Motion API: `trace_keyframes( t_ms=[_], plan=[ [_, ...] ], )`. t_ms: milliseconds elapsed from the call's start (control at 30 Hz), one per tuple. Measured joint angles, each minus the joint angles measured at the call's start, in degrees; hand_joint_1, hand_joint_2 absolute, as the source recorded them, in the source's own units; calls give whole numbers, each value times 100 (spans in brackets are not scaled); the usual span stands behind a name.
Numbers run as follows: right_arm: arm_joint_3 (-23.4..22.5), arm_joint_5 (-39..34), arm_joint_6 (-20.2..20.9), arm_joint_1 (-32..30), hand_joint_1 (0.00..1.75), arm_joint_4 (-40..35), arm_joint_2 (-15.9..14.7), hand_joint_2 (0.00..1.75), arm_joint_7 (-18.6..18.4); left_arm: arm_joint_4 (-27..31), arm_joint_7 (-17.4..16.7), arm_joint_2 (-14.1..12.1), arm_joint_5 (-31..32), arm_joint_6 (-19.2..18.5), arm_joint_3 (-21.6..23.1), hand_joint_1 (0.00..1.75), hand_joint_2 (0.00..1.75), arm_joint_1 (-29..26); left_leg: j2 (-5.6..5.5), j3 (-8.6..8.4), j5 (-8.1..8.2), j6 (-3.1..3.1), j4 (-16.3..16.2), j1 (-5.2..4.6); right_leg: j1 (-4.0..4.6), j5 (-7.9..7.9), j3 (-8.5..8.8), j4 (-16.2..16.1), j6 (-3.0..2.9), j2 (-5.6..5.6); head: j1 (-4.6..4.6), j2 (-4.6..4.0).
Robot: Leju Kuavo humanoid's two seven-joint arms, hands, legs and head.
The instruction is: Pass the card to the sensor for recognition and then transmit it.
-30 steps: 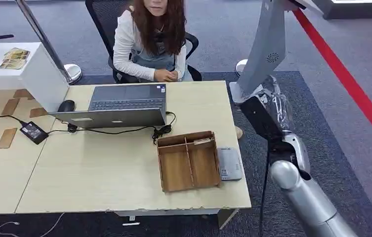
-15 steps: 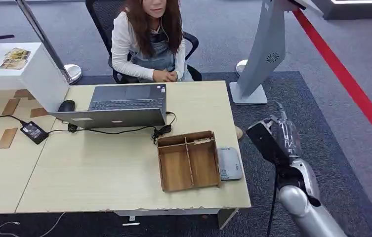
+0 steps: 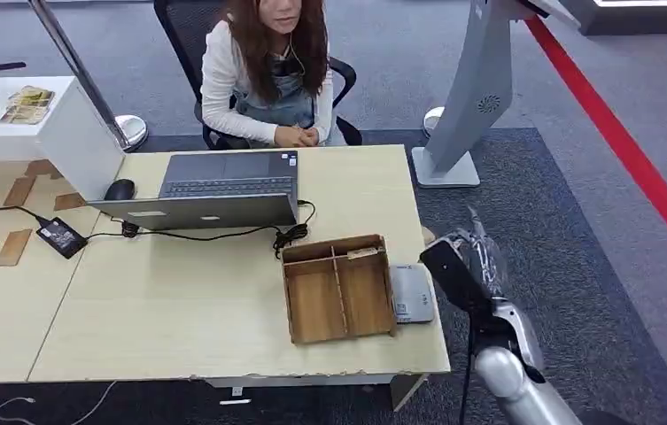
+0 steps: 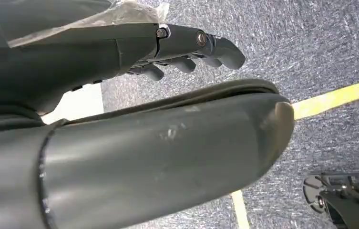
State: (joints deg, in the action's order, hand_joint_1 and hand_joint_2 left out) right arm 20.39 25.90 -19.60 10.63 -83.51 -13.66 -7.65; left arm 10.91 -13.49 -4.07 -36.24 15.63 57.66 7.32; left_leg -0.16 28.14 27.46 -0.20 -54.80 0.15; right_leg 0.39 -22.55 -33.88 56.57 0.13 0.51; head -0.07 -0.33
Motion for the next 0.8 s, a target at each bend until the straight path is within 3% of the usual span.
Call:
trace_keyframes(
  t_ms=[800],
  plan=[
    [83, -190, -245, -106, 175, 675, 144, 175, 72, 0, -28, 7, 2, 0, -2, 0, 0, 1, 0, -1, 0, 0, 0, 0, 0, 0, 0, 0, 0, 0, 0, 0]
  ],
)
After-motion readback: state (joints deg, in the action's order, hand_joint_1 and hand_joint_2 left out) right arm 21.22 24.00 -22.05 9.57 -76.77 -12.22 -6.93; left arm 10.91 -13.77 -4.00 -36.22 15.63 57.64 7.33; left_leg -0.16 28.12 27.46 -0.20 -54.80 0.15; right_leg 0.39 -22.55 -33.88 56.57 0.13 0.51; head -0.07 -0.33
